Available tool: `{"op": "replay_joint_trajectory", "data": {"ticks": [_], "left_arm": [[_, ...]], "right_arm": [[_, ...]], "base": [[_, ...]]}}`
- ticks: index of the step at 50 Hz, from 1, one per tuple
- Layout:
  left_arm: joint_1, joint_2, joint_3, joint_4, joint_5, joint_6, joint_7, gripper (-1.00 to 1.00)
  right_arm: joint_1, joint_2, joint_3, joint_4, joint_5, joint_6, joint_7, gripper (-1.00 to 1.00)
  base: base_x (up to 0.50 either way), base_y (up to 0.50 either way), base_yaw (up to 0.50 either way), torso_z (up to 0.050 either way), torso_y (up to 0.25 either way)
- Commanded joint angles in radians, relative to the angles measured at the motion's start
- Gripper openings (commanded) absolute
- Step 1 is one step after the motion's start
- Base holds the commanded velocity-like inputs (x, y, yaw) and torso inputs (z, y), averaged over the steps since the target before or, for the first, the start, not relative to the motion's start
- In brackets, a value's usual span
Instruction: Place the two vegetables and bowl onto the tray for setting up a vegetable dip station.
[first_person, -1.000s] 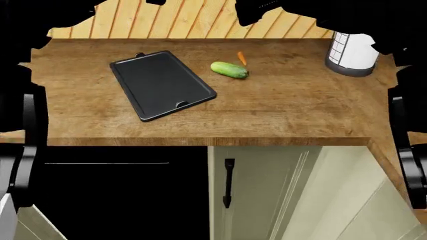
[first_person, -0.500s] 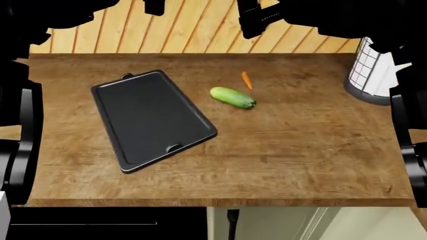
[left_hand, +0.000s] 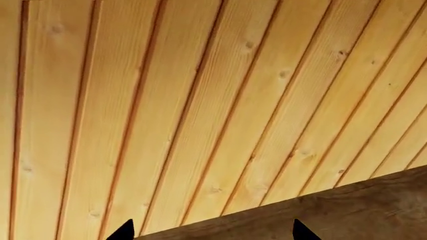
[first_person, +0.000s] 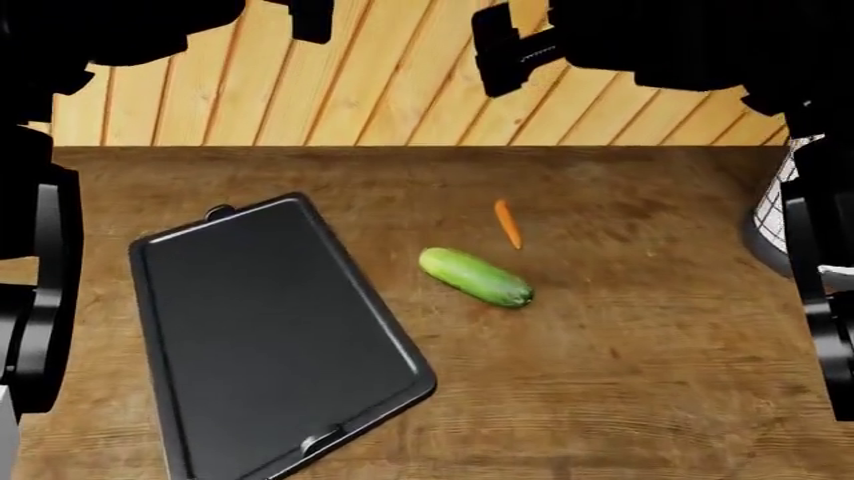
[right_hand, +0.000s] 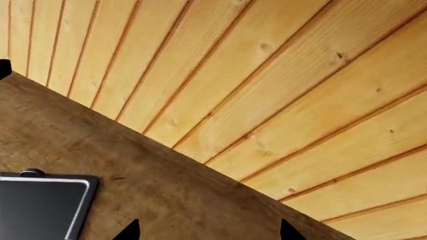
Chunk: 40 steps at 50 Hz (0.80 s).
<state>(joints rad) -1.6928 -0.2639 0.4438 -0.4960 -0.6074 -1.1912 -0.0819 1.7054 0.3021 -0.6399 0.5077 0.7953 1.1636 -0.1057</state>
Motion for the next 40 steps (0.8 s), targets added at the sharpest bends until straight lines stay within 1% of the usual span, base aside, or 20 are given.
{"op": "replay_joint_trajectory", "data": {"ticks": [1, 10, 13, 14, 15, 16, 17, 18, 19, 21, 23, 24, 25, 26, 28, 30, 32, 34, 35, 40], "left_arm": [[0.008, -0.005, -0.004, 0.016, -0.011, -0.013, -0.006, 1.0], [0.007, -0.007, -0.004, 0.014, -0.014, -0.01, -0.004, 1.0], [0.012, -0.009, -0.006, 0.028, -0.02, -0.017, -0.007, 1.0], [0.011, -0.011, -0.006, 0.031, -0.021, -0.017, -0.006, 1.0], [0.011, -0.011, -0.008, 0.032, -0.022, -0.018, -0.007, 1.0], [0.013, -0.013, -0.011, 0.045, -0.027, -0.03, -0.013, 1.0], [0.014, -0.014, -0.012, 0.051, -0.029, -0.036, -0.017, 1.0], [0.014, -0.015, -0.016, 0.058, -0.032, -0.041, -0.021, 1.0], [0.014, -0.014, -0.013, 0.054, -0.03, -0.038, -0.018, 1.0], [0.011, -0.014, -0.008, 0.047, -0.029, -0.035, -0.013, 1.0], [0.011, -0.016, -0.011, 0.05, -0.031, -0.038, -0.017, 1.0], [0.012, -0.015, -0.009, 0.051, -0.031, -0.037, -0.016, 1.0], [0.013, -0.015, -0.007, 0.051, -0.031, -0.037, -0.015, 1.0], [0.012, -0.015, -0.006, 0.047, -0.03, -0.035, -0.014, 1.0], [0.01, -0.012, -0.003, 0.044, -0.03, -0.034, -0.012, 1.0], [0.008, -0.012, 0.002, 0.04, -0.03, -0.032, -0.007, 1.0], [0.006, -0.013, 0.001, 0.036, -0.029, -0.029, -0.005, 1.0], [0.011, -0.02, 0.0, 0.039, -0.031, -0.029, -0.004, 1.0], [-0.001, -0.027, -0.009, 0.045, -0.032, -0.044, -0.016, 1.0], [-0.005, -0.024, -0.004, 0.037, -0.032, -0.039, -0.011, 1.0]], "right_arm": [[-0.005, 0.003, -0.007, -0.007, 0.007, 0.011, -0.002, 1.0], [-0.007, -0.001, -0.005, 0.0, 0.011, 0.013, 0.002, 1.0], [-0.029, 0.012, -0.013, -0.037, 0.023, 0.036, 0.005, 1.0], [-0.017, 0.008, -0.056, -0.018, -0.004, 0.058, 0.008, 1.0], [-0.017, 0.009, -0.071, -0.019, -0.013, 0.059, 0.008, 1.0], [0.003, -0.009, -0.11, 0.039, -0.03, 0.104, 0.001, 1.0], [-0.005, -0.001, -0.101, 0.02, -0.031, 0.076, 0.004, 1.0], [0.0, -0.011, -0.075, 0.051, -0.037, 0.067, 0.038, 1.0], [0.005, -0.013, -0.075, 0.056, -0.036, 0.069, 0.035, 1.0], [-0.001, -0.012, -0.075, 0.034, -0.015, 0.107, 0.034, 1.0], [0.005, -0.03, -0.031, 0.077, 0.002, 0.136, 0.071, 1.0], [0.012, -0.035, -0.05, 0.087, 0.003, 0.147, 0.049, 1.0], [0.012, -0.041, -0.052, 0.095, 0.001, 0.144, 0.05, 1.0], [0.017, -0.055, -0.09, 0.121, -0.018, 0.142, 0.032, 1.0], [0.037, -0.108, -0.097, 0.274, -0.047, 0.106, 0.02, 1.0], [0.041, -0.134, -0.12, 0.337, -0.068, 0.064, -0.007, 1.0], [0.035, -0.154, -0.147, 0.374, -0.082, 0.032, -0.05, 1.0], [-0.005, -0.153, -0.127, 0.334, -0.062, 0.04, -0.027, 1.0], [-0.037, -0.165, -0.111, 0.386, -0.032, 0.17, 0.014, 1.0], [-0.048, -0.144, -0.117, 0.312, -0.018, 0.222, 0.042, 1.0]], "base": [[0.5, 0.0, 0.0, 0.0, 0.0], [0.5, 0.0, 0.0, 0.0, 0.001], [0.5, 0.0, 0.0, 0.0, 0.004], [0.5, 0.0, 0.0, 0.0, 0.0], [0.04, 0.0, 0.0, 0.0, 0.0], [0.0, 0.0, 0.0, 0.0, 0.0], [0.0, 0.0, 0.0, 0.0, 0.0], [0.0, 0.0, 0.0, 0.0, 0.0], [0.0, 0.0, 0.0, 0.0, 0.0], [0.0, 0.0, 0.0, 0.0, 0.0], [0.0, 0.0, 0.0, 0.0, 0.0], [0.0, 0.0, 0.0, 0.0, 0.0], [0.0, 0.0, 0.0, 0.0, 0.0], [0.0, 0.0, 0.0, 0.0, 0.0], [0.0, 0.0, 0.0, 0.0, 0.0], [0.0, 0.0, 0.0, 0.0, 0.0], [0.0, 0.0, 0.0, 0.0, 0.0], [0.0, 0.0, 0.0, 0.0, 0.0], [0.0, 0.0, 0.0, 0.0, 0.0], [0.0, 0.0, 0.0, 0.0, 0.0]]}}
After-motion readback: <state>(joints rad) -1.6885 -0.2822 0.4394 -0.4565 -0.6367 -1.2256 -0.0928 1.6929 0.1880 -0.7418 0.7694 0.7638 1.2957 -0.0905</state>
